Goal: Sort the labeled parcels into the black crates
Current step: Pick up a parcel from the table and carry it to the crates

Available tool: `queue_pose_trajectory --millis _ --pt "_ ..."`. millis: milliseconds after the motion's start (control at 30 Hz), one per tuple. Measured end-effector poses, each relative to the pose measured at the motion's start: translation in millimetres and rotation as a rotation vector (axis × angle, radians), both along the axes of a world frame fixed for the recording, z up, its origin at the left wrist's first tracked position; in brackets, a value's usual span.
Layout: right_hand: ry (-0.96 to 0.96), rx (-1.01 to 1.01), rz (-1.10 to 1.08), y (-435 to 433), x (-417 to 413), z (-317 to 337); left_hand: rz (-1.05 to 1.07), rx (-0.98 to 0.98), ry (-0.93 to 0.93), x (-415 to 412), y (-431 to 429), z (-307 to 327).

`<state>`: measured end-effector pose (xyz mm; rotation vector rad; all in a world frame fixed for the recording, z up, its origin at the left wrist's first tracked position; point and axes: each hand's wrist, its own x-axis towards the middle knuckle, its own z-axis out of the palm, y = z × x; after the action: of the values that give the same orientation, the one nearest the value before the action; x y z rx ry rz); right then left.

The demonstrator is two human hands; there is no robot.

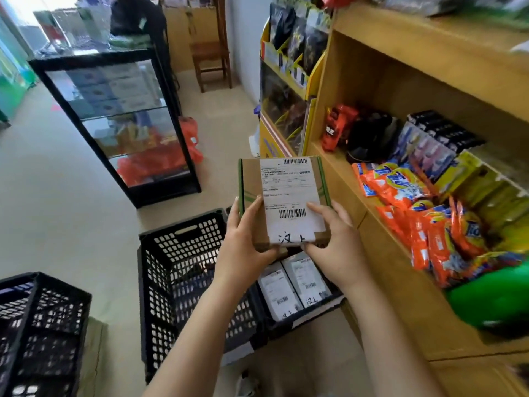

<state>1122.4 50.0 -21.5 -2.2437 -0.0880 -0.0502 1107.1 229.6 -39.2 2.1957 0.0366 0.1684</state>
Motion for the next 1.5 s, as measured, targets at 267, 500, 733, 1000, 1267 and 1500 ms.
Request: queue_pose_trajectory --millis 267,500,733,1000,1267,1500 --pt "0.056 -0.018 -0.007 -22 51 -19 -0.013 0.003 0.069 53 -22 -18" --pt "0.121 -0.042 0.123 -63 124 -31 0.117 -0.018 0.113 99 -69 -37" --pt "0.257 -0.102 0.277 -91 183 -79 0.249 -0.072 0.253 133 -109 -77" --pt "0.454 -0.150 0.357 -104 203 -160 0.322 -0.152 0.421 139 -126 -161" --pt "0.558 -0.157 0.322 -87 219 -255 0.314 -0.201 0.520 156 -112 -250" --pt "0.497 -0.144 0.267 -70 262 -304 0.277 -0.169 0.460 206 -93 -301"
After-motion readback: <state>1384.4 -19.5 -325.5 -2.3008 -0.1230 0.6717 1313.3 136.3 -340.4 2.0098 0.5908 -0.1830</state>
